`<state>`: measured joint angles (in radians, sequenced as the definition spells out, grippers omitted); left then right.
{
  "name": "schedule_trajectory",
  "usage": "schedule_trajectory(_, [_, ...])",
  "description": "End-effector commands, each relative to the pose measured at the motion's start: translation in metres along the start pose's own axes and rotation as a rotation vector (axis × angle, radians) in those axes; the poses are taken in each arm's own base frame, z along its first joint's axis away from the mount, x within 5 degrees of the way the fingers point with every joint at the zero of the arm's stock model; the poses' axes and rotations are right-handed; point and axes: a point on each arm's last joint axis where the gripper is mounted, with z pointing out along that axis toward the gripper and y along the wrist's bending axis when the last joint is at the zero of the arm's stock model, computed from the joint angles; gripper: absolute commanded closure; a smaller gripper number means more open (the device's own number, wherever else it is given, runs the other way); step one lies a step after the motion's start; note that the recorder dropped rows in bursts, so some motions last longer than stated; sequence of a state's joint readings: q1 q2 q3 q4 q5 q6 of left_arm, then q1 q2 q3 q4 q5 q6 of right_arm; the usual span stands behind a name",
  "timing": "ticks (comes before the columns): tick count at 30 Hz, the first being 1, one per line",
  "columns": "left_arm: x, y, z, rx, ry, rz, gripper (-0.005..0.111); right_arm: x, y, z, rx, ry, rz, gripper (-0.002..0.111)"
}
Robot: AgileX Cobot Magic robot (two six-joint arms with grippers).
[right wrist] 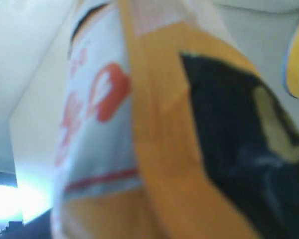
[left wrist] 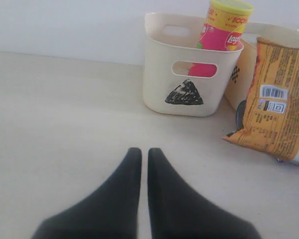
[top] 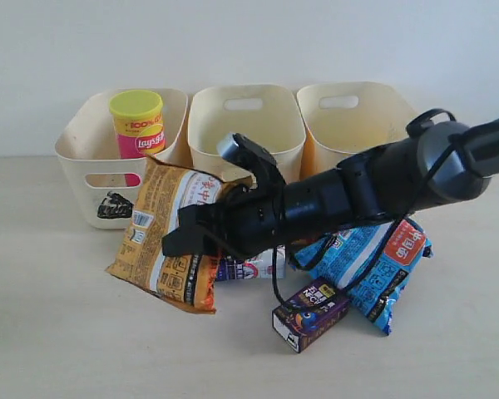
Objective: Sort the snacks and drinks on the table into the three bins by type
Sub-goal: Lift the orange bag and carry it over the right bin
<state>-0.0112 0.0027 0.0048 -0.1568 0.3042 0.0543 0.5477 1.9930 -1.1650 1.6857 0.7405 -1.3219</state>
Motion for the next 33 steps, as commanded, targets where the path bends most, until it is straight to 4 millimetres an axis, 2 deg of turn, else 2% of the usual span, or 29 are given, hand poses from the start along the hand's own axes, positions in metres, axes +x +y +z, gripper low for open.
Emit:
schedule_trajectory(1, [-0.003, 0.000, -0.001, 0.000, -0.022, -0.011, 0.103, -0.014, 0.032, -0.026, -0.056, 0.007, -0.113, 0.108])
schedule_trajectory(11, [-0.003, 0.000, -0.001, 0.000, -0.022, -0.011, 0.103, -0.025, 0.083, -0.080, 0.014, 0.045, -0.318, 0.108])
schedule_trajectory(17, [-0.003, 0.000, -0.001, 0.000, -0.022, -0.011, 0.103, -0.034, 0.094, -0.117, 0.106, 0.016, -0.323, 0.108])
schedule_trajectory(19, [-0.003, 0.000, -0.001, 0.000, -0.022, -0.011, 0.103, -0.038, 0.098, -0.136, 0.134, -0.021, -0.318, 0.108])
schedule_trajectory(20, [-0.003, 0.000, -0.001, 0.000, -0.022, -0.011, 0.103, -0.041, 0.098, -0.147, 0.157, -0.043, -0.327, 0.108])
schedule_trajectory(25, [-0.003, 0.000, -0.001, 0.000, -0.022, -0.011, 0.103, -0.046, 0.095, -0.171, 0.223, -0.085, -0.316, 0.108])
schedule_trajectory(33, [-0.003, 0.000, -0.001, 0.000, -0.022, -0.011, 0.103, -0.062, 0.059, -0.221, 0.405, -0.251, -0.168, 0.108])
